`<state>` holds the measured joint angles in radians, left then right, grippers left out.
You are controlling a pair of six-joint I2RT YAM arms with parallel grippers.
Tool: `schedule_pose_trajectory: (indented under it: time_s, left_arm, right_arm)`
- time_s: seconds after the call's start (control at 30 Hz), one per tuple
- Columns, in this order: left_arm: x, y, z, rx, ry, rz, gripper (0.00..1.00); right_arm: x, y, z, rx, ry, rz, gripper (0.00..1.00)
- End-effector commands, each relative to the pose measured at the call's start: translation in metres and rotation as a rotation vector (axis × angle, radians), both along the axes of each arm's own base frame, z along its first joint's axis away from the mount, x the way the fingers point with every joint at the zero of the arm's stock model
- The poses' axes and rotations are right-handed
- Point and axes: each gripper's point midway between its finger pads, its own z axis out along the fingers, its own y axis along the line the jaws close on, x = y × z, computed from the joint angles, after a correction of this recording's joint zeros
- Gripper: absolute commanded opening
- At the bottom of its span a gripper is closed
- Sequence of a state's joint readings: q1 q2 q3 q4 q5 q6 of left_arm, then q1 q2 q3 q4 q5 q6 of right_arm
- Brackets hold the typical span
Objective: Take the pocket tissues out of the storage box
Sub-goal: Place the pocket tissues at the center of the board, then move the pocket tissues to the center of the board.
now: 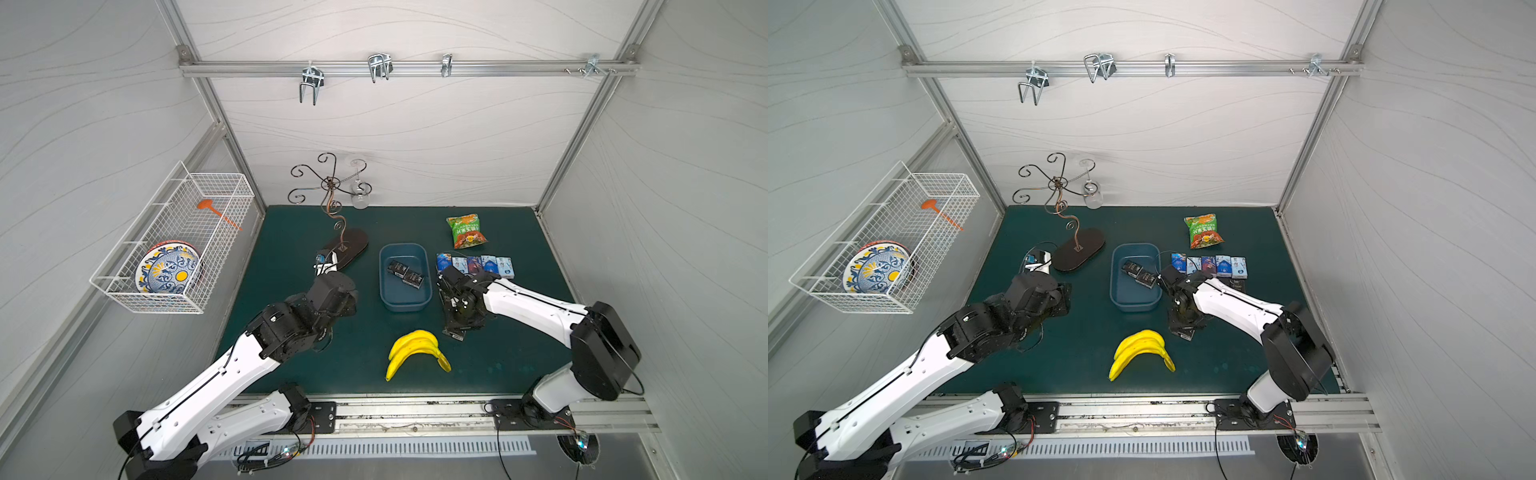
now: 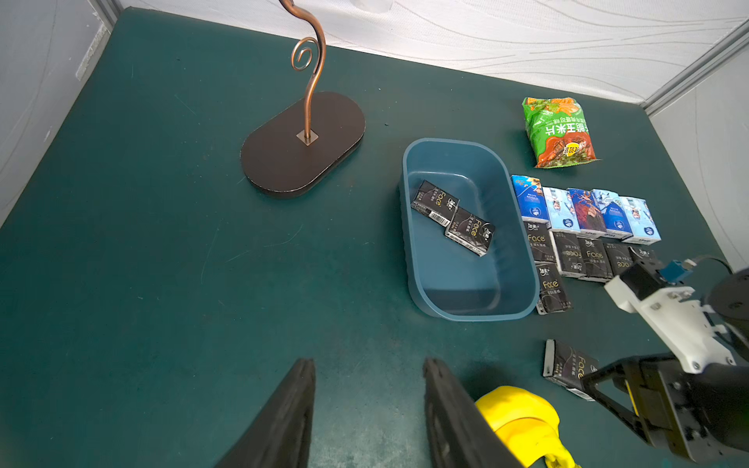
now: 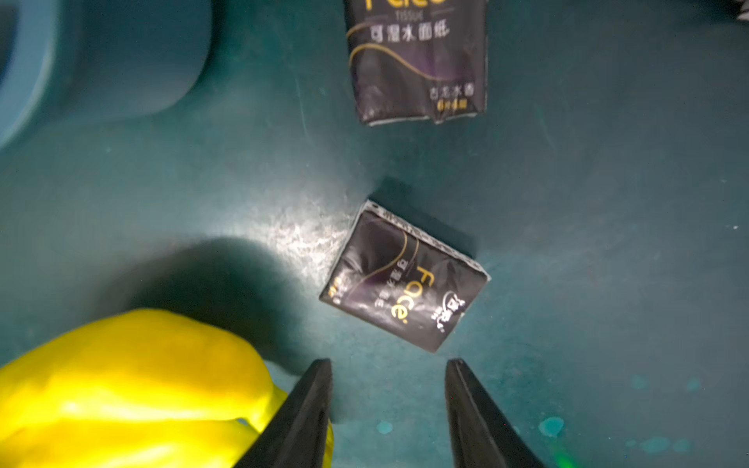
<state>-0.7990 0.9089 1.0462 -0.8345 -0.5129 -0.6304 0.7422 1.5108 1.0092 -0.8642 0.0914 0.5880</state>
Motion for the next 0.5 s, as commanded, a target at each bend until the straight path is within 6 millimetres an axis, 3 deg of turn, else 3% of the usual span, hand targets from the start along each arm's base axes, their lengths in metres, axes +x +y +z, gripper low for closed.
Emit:
schedule_pose_trajectory:
  time_s: [0.0, 0.27, 0.47]
  left_arm:
    - [0.002, 0.001, 0.005, -0.019, -0.014, 0.013, 0.47]
    - [0.004, -0.007, 0.003, -0.036, 0.006, 0.007, 0.47]
    - [0.007, -0.012, -0.002, -0.027, 0.029, 0.004, 0.46]
  right_arm:
    - [0.007, -0.008, 0.001, 0.070, -0.002, 0.021, 0.47]
    - [0.034, -0.007, 0.001, 0.163, -0.082, 0.035, 0.46]
    - [0.046, 0.001, -0.018, 0.296, -0.055, 0.015, 0.43]
